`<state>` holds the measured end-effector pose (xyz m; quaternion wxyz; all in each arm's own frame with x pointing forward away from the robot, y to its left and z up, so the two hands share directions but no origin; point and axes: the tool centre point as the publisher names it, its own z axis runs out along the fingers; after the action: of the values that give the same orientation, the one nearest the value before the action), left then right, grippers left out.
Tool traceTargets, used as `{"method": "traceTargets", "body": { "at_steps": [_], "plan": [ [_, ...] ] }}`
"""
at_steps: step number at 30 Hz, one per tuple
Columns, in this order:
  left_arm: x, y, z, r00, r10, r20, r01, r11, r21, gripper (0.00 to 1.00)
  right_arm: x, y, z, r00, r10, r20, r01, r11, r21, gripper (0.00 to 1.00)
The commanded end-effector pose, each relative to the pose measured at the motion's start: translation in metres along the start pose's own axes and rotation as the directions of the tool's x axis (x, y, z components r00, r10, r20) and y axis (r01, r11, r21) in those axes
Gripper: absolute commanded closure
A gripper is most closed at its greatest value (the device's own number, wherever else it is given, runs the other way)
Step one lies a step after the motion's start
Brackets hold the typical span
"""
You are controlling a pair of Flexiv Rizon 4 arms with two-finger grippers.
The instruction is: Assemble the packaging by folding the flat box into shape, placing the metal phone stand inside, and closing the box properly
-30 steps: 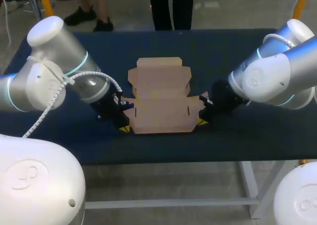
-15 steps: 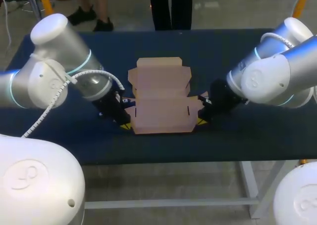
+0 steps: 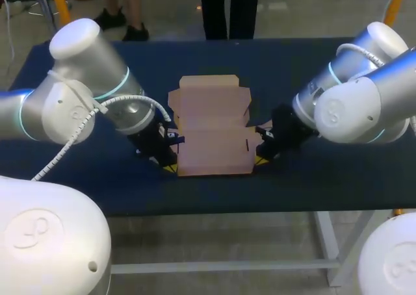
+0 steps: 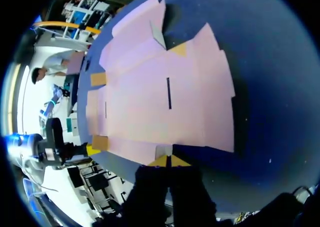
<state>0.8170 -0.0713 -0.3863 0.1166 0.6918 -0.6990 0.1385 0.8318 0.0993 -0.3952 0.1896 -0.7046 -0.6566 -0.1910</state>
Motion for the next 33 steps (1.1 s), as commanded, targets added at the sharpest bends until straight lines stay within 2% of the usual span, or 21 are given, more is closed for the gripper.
{"method": "traceTargets", "body": {
  "at_steps": [1,33],
  "plan": [
    [0.005,0.001,0.001,1.000,0.003,0.013,-0.003,1.000,0.002,1.00,0.005,-0.006,-0.001,1.000,-0.004,0.013,0.004,1.000,-0.014,1.00],
    [0.017,0.004,0.010,0.999,0.046,0.018,-0.046,0.999,0.006,1.00,0.024,-0.009,0.018,0.996,-0.062,0.057,0.062,0.998,-0.003,1.00]
  ]
}}
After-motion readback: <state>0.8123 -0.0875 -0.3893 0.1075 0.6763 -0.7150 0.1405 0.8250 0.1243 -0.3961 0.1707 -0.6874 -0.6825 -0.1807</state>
